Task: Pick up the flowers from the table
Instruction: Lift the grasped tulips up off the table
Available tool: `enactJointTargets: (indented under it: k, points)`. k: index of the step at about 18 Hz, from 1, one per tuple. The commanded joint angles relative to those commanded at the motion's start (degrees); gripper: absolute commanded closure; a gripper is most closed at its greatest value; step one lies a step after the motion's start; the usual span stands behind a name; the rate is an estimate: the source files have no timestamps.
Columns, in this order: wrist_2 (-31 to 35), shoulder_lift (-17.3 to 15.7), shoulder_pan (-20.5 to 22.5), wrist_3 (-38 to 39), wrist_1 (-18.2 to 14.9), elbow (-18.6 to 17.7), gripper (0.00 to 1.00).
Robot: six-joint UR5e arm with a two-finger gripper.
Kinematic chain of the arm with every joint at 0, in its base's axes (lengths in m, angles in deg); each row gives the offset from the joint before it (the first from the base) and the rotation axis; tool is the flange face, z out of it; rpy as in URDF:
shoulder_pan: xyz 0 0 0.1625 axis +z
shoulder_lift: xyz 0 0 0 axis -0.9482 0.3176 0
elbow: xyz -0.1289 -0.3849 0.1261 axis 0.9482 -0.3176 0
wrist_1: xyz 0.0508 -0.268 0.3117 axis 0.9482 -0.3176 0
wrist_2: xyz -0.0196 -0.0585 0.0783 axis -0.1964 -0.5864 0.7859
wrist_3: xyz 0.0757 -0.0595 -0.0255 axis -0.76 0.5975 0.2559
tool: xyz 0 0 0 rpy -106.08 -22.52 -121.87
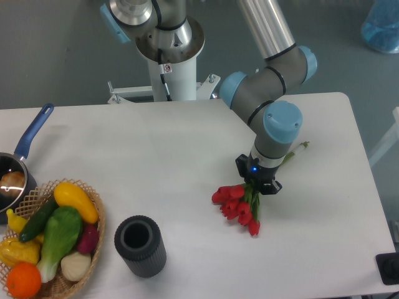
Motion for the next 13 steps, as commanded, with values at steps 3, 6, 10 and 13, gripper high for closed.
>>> enactJointTargets:
  k: [3,6,10,13]
  points:
    - [0.09,-1.33,1.76,2.12,-0.88,2.54,1.0]
    - [0.17,-1.77,1.59,2.29,-2.19,5.0,1.0]
    - [1.23,-4.31,1.41,2.3,-5.36,7.03,1.0]
    - [1.23,-5.98,1.15,1.94,-7.73,8.61,1.0]
